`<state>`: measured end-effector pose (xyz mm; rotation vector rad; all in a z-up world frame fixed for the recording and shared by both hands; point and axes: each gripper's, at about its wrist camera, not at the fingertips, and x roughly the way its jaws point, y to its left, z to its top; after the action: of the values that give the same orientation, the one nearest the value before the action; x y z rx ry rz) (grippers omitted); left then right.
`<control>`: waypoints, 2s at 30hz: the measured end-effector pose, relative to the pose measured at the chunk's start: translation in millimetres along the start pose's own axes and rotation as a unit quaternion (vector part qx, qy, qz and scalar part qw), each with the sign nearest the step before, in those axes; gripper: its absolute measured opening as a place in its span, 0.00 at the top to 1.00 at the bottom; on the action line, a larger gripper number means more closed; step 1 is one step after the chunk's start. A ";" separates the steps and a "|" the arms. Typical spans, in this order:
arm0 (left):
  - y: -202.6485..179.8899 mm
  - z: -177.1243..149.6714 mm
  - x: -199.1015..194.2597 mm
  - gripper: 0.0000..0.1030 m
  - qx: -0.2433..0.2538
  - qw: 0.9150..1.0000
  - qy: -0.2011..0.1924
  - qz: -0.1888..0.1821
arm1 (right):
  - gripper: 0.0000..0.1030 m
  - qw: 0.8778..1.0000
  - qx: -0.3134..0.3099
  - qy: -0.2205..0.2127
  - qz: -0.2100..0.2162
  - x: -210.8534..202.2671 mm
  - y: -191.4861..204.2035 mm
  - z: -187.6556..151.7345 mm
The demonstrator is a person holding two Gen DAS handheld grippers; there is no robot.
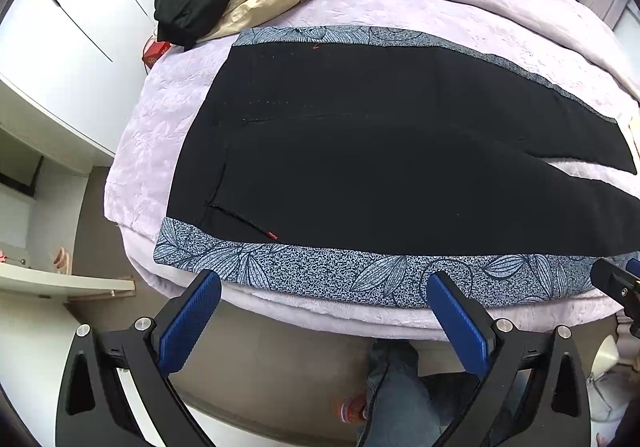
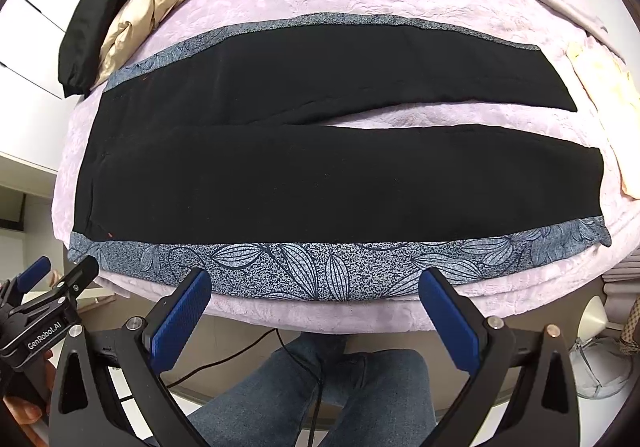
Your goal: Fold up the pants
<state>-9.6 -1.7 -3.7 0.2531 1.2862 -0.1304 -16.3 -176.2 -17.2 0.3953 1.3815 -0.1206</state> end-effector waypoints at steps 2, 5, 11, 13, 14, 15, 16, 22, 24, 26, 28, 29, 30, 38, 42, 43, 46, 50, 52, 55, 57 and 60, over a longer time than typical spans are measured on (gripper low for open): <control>0.0 -0.3 -0.4 0.00 0.000 1.000 0.000 0.000 | 0.00 1.000 0.001 -0.002 0.001 -0.8 -2.2 0.3; -0.6 -1.2 -1.6 0.00 0.002 1.000 0.000 0.003 | 0.00 1.000 0.005 -0.003 0.004 -0.8 -4.9 -0.4; -1.3 -4.0 -3.6 0.00 0.007 1.000 -0.002 0.004 | 0.00 1.000 0.003 -0.003 0.003 0.0 -7.0 -3.8; -1.4 -4.4 -4.0 0.00 0.007 1.000 -0.003 0.003 | 0.00 1.000 0.004 -0.006 0.004 -1.4 -7.5 -5.3; -1.4 -4.6 -4.3 0.00 0.006 1.000 -0.003 0.004 | 0.00 1.000 0.004 -0.007 0.004 -1.9 -8.1 -5.6; -1.6 -4.8 -4.7 0.00 0.006 1.000 -0.004 0.004 | 0.00 1.000 0.005 -0.009 0.005 -2.5 -8.6 -5.6; -1.8 -5.0 -5.5 0.00 0.006 1.000 -0.005 0.004 | 0.00 1.000 0.006 -0.010 0.006 -3.1 -9.3 -5.6; -4.0 -5.1 -10.3 0.00 0.010 1.000 -0.013 0.007 | 0.00 1.000 0.005 -0.016 0.001 -8.3 -13.3 -6.1; -3.5 -5.4 -11.9 0.00 0.007 1.000 -0.015 0.007 | 0.00 1.000 0.004 -0.017 0.001 -9.2 -13.2 -6.6; -3.5 -6.4 -13.2 0.00 0.004 1.000 -0.016 0.006 | 0.00 1.000 0.002 -0.016 0.002 -9.8 -13.6 -7.4; -3.6 -7.5 -13.9 0.00 0.003 1.000 -0.017 0.006 | 0.00 1.000 -0.001 -0.016 0.003 -10.5 -13.9 -7.8; -3.5 -8.1 -13.9 0.00 0.002 1.000 -0.017 0.006 | 0.00 1.000 -0.002 -0.017 0.003 -11.2 -14.3 -8.8; -3.3 -8.6 -14.0 0.00 0.002 1.000 -0.018 0.007 | 0.00 1.000 -0.004 -0.017 0.003 -12.1 -14.3 -9.4; -4.6 -14.9 -16.8 0.00 -0.003 0.999 -0.026 0.021 | 0.00 1.000 -0.015 -0.020 0.009 -20.7 -20.2 -14.3; -6.7 -20.1 -17.3 0.00 -0.002 1.000 -0.025 0.017 | 0.00 0.999 -0.022 -0.025 0.007 -27.3 -24.8 -18.8; -7.4 -21.9 -17.3 0.00 0.000 1.000 -0.025 0.017 | 0.00 0.999 -0.028 -0.019 0.012 -29.2 -26.0 -20.5; -10.6 -27.6 -19.2 0.00 0.009 0.999 -0.028 0.027 | 0.00 0.999 -0.025 -0.023 0.012 -35.0 -30.4 -25.5; -11.5 -34.6 -25.4 0.00 0.007 0.999 -0.033 0.019 | 0.00 0.999 -0.025 -0.030 0.010 -43.7 -33.1 -32.1; -11.6 -38.4 -28.9 0.00 0.006 0.999 -0.036 0.017 | 0.00 0.999 -0.028 -0.036 0.007 -48.9 -33.5 -36.0; -11.4 -44.3 -32.4 0.00 0.007 0.999 -0.037 0.017 | 0.00 0.999 -0.028 -0.044 0.009 -55.8 -33.1 -41.9; -10.4 -47.6 -34.2 0.00 0.008 0.999 -0.036 0.018 | 0.00 0.999 -0.026 -0.045 0.012 -58.5 -33.2 -45.0; -9.1 -53.0 -36.8 0.00 0.017 0.999 -0.035 0.023 | 0.00 0.999 -0.019 -0.045 0.018 -59.6 -35.4 -49.0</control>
<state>-71.3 1.6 16.9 0.3035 1.2091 -0.1209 -84.4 -201.1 26.9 0.3775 1.2860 -0.0819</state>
